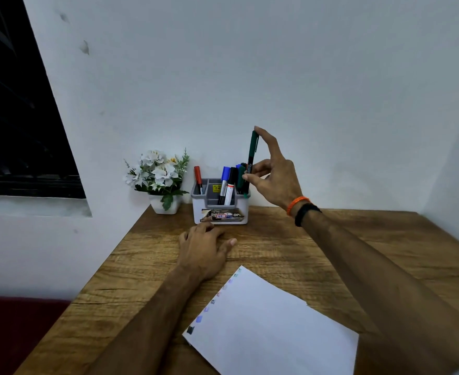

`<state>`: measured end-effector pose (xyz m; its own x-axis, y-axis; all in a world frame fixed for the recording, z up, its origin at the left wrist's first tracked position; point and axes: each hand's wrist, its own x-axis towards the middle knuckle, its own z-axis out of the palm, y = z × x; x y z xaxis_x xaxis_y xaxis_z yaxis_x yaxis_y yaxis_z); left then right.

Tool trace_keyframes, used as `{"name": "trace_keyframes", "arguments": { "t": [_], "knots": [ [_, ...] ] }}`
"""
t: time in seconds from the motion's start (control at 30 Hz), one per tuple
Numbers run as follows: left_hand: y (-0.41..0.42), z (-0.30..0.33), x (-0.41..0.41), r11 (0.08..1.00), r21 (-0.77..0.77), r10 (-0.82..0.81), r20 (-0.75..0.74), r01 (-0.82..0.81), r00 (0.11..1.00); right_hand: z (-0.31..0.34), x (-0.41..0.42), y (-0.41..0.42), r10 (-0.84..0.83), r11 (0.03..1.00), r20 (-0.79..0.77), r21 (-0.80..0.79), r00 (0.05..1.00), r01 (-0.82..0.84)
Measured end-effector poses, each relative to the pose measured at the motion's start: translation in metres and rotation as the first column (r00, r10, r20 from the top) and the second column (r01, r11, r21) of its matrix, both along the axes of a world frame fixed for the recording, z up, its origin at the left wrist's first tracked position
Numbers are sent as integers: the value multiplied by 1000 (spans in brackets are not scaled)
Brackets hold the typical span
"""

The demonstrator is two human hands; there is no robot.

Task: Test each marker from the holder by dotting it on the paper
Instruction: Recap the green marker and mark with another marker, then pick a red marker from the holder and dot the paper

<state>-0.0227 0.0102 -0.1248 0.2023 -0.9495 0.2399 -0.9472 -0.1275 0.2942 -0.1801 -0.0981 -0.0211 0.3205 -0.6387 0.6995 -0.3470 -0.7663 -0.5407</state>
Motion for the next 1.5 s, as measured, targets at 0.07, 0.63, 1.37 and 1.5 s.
{"name": "trace_keyframes", "arguments": {
  "t": [0.07, 0.63, 1.37, 1.5],
  "knots": [
    [0, 0, 1, 1000, 4, 1, -5, -1, 1000, 0, 5, -6, -22, 1000, -5, -20, 1000, 22],
    [1, 3, -1, 1000, 28, -2, -8, 3, 1000, -31, 11, -13, -102, 993, -180, 40, 978, 111],
    [17, 1, 67, 977, 45, 207, 26, -208, 978, -6, 99, 7, -18, 996, -326, 81, 945, 47],
    [15, -3, 68, 981, 30, 193, 18, -193, 981, -1, 123, -4, -22, 995, -429, 82, 903, 64]
  ]
}}
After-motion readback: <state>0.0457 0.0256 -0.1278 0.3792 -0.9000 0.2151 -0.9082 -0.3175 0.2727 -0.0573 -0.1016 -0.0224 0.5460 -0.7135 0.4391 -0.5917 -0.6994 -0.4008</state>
